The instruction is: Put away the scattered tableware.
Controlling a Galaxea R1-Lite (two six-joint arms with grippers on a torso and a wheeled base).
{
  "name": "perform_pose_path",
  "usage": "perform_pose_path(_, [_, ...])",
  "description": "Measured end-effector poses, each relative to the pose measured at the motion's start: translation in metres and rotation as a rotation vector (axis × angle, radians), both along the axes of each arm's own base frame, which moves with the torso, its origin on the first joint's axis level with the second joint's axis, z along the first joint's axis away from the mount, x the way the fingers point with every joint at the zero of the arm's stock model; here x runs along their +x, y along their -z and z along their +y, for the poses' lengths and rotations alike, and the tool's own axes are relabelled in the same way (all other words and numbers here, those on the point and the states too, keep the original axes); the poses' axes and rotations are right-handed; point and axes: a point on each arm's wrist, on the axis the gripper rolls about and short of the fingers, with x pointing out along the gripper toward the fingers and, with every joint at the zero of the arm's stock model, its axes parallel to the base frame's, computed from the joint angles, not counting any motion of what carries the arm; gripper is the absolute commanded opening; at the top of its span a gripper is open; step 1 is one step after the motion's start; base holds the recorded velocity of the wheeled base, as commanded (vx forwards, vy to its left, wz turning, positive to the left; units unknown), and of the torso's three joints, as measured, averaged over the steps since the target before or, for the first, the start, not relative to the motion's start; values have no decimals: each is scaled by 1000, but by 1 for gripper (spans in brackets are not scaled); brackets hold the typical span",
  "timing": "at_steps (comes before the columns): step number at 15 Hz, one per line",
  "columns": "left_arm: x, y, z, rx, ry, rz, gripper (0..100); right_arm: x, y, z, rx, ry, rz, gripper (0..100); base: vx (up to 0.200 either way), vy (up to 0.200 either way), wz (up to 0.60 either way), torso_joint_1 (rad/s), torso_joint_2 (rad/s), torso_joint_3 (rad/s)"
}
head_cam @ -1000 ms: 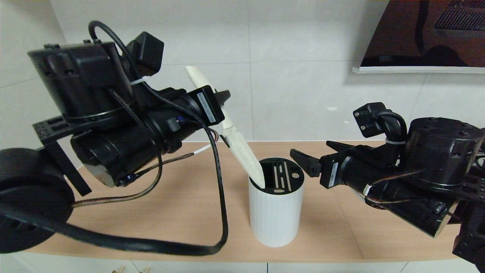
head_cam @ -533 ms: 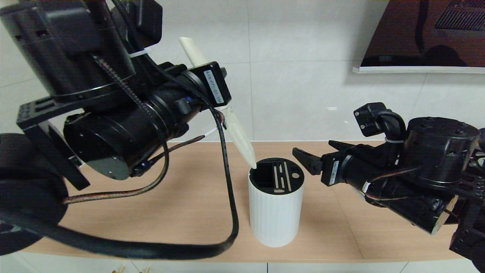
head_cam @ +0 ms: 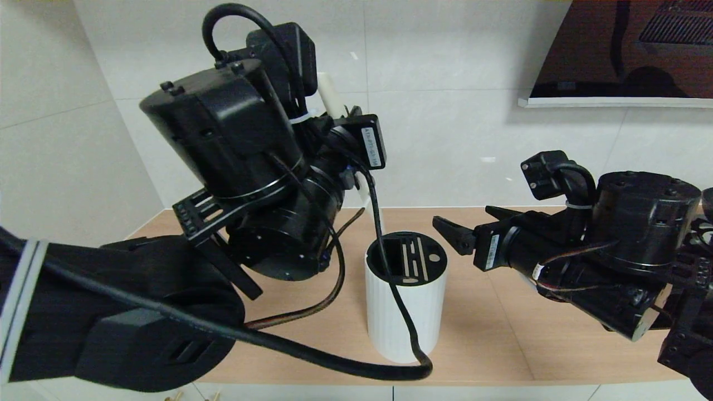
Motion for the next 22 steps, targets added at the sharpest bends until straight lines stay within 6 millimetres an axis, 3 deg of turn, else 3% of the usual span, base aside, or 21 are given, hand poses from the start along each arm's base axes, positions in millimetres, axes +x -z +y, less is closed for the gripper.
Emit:
perform_pose_path(6, [-4,24,-18,51,46,49,0,3,2,-1,-4,8,4,100,0,0,0,0,0,0])
perform_pose_path(22, [17,82,-43,112,53,161,0,4,5,0,-14,9,13,100,0,0,0,0,0,0])
